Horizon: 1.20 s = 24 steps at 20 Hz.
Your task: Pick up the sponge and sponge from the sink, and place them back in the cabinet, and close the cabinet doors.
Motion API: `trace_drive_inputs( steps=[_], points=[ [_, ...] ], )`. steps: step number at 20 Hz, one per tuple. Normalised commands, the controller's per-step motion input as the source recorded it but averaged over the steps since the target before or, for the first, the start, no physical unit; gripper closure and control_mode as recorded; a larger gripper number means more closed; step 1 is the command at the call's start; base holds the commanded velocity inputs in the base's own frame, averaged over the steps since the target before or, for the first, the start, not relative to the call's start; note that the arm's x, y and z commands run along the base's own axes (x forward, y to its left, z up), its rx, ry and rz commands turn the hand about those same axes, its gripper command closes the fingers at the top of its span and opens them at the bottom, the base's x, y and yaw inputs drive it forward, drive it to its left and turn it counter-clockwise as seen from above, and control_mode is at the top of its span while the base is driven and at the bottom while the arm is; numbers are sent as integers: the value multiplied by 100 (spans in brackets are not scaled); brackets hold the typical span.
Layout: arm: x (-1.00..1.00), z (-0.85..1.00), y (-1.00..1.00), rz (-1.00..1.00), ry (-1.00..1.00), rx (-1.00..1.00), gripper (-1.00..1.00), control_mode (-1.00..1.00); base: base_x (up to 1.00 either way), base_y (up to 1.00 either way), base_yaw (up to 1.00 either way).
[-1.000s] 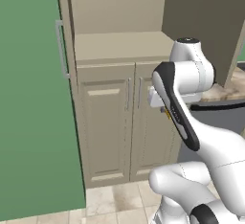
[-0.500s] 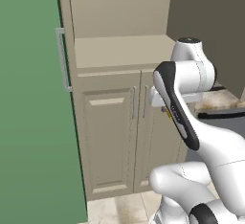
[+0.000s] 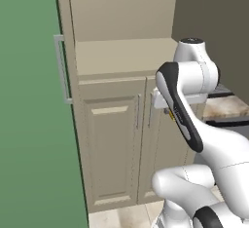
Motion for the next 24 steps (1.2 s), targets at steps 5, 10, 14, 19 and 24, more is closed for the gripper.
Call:
trace_drive_inputs(
  steps=[5,10,14,19,24],
  points=[
    [0,0,0,0,0,0,100,100,21,10,-12],
    [0,0,0,0,0,0,100,100,20,16,-16],
    [0,0,0,0,0,0,100,100,17,14,-13],
    [0,0,0,0,0,0,100,100,26,24,-7],
    [0,0,0,0,0,0,100,100,34,35,-5]
  ],
)
